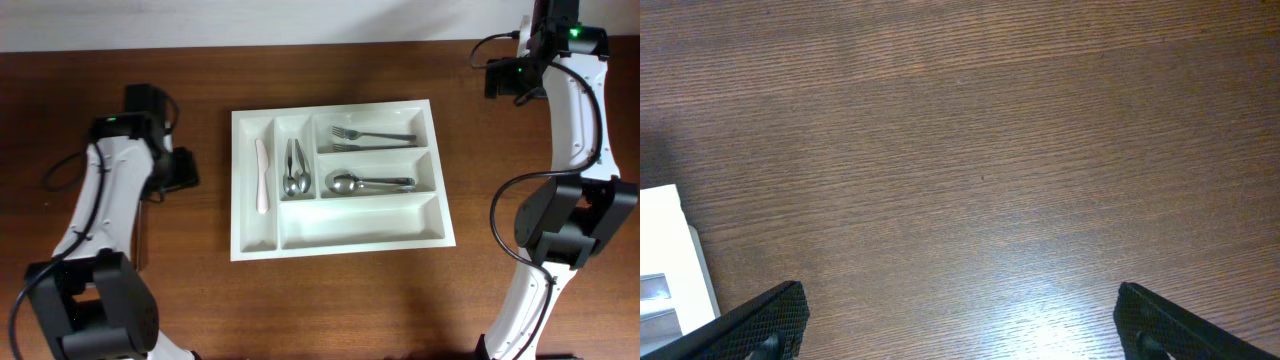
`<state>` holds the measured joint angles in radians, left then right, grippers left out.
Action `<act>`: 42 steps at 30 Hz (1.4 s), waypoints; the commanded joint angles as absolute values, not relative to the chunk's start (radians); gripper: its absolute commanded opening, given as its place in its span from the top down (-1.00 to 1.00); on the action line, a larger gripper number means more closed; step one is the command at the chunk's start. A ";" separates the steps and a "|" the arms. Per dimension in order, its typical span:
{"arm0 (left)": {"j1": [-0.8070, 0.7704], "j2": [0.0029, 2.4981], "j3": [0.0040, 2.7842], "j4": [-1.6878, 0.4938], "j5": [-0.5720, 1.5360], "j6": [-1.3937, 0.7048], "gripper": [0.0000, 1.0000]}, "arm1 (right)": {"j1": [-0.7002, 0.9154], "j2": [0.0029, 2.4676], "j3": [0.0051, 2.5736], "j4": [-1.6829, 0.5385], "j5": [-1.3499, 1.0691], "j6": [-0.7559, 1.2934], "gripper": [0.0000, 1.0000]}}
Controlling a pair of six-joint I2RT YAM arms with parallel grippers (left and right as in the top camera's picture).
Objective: Pack container
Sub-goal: 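Carry the pink knife into the tray's leftmost compartment and release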
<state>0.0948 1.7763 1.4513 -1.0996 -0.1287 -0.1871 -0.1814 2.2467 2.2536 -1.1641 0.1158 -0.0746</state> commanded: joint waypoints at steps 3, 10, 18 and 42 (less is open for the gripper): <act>0.176 1.743 1.452 -1.077 -0.159 -0.088 -0.43 | -0.177 2.213 2.270 -1.164 0.128 -0.062 -0.97; 0.240 1.752 1.381 -0.963 -0.157 -0.012 -0.16 | -0.177 2.213 2.270 -1.164 0.128 -0.062 -0.97; 0.274 1.753 1.246 -0.791 -0.155 0.094 0.03 | -0.177 2.213 2.270 -1.164 0.128 -0.062 -0.97; 0.308 1.950 1.192 -0.677 -0.154 0.167 0.26 | -0.177 2.213 2.270 -1.164 0.128 -0.062 -0.97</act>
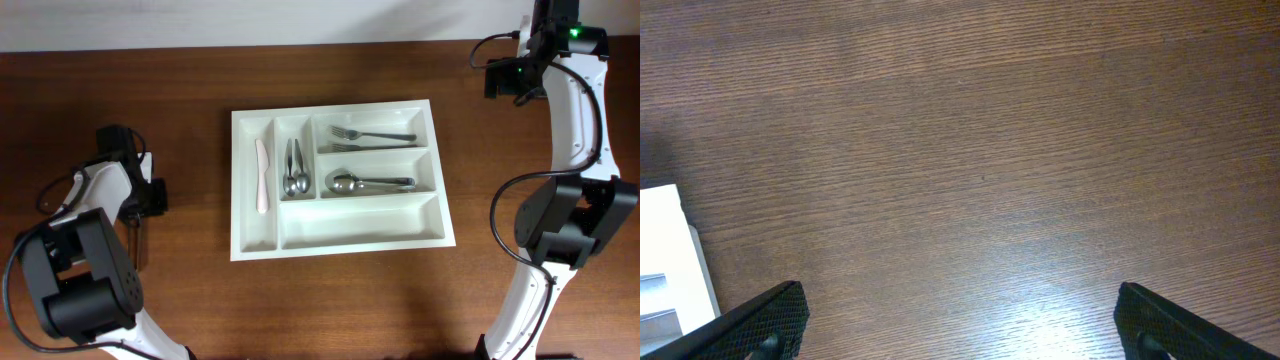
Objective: Pack container
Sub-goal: 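Carry the pink knife into the tray's leftmost compartment and release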
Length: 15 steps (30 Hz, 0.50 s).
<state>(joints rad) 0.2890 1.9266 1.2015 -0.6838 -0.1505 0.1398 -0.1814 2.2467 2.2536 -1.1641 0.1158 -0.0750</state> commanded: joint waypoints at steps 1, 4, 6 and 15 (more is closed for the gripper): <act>0.311 1.958 1.192 -0.677 -0.154 0.167 0.26 | -0.177 2.213 2.270 -1.164 0.128 -0.062 -0.97; 0.318 1.971 1.192 -0.677 -0.154 0.171 0.26 | -0.177 2.213 2.270 -1.164 0.128 -0.062 -0.97; 0.319 1.975 1.192 -0.677 -0.154 0.171 0.43 | -0.177 2.213 2.270 -1.164 0.128 -0.062 -0.97; 0.319 1.972 1.214 -0.717 -0.151 0.171 0.97 | -0.177 2.213 2.270 -1.164 0.128 -0.062 -0.97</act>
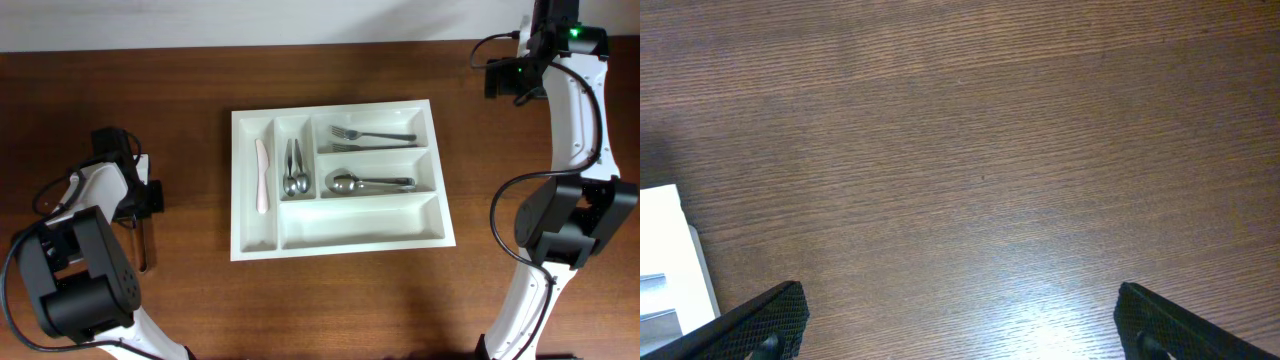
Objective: Pack container
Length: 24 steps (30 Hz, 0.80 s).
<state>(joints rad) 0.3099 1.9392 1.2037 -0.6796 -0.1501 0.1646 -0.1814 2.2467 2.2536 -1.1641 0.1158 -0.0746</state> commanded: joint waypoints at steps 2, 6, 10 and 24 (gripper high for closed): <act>0.319 1.968 1.251 -0.748 -0.151 0.171 0.96 | -0.177 2.213 2.270 -1.164 0.128 -0.062 -0.97; 0.310 1.938 1.380 -0.840 -0.125 0.171 0.96 | -0.177 2.213 2.270 -1.164 0.128 -0.062 -0.97; 0.277 1.893 1.532 -0.916 -0.017 0.187 0.96 | -0.177 2.213 2.270 -1.164 0.128 -0.062 -0.97; -0.121 1.804 1.682 -0.963 0.405 0.576 0.96 | -0.177 2.213 2.270 -1.164 0.128 -0.062 -0.97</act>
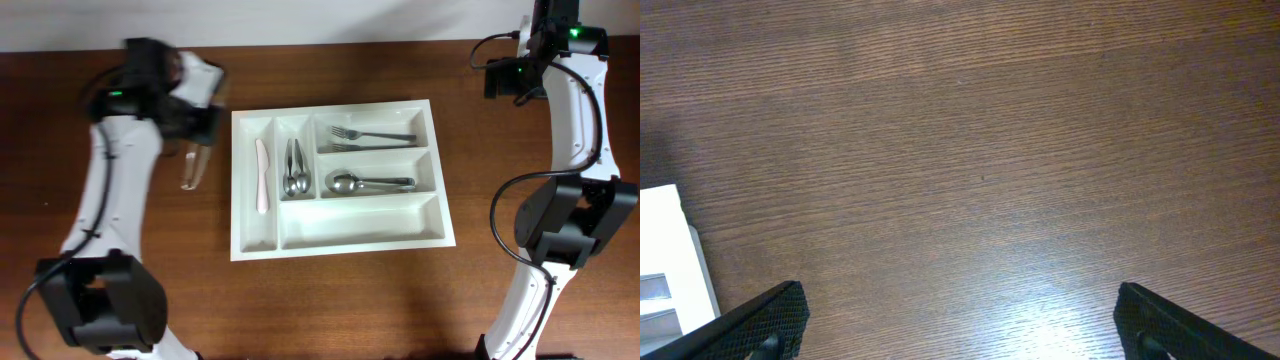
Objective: Pack container
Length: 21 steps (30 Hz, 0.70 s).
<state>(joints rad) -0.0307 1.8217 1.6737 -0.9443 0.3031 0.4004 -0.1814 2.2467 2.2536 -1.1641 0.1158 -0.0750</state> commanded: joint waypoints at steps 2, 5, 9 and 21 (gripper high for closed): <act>-0.201 1.804 1.682 -0.982 0.405 0.664 0.96 | -0.177 2.213 2.270 -1.164 0.128 -0.062 -0.97; -0.311 1.809 1.682 -1.013 0.400 0.781 0.96 | -0.177 2.213 2.270 -1.164 0.128 -0.062 -0.98; -0.427 1.835 1.682 -1.030 0.389 0.802 0.97 | -0.177 2.213 2.270 -1.164 0.128 -0.062 -0.97; -0.603 1.994 1.682 -1.039 0.386 0.802 0.96 | -0.177 2.213 2.270 -1.164 0.128 -0.062 -0.97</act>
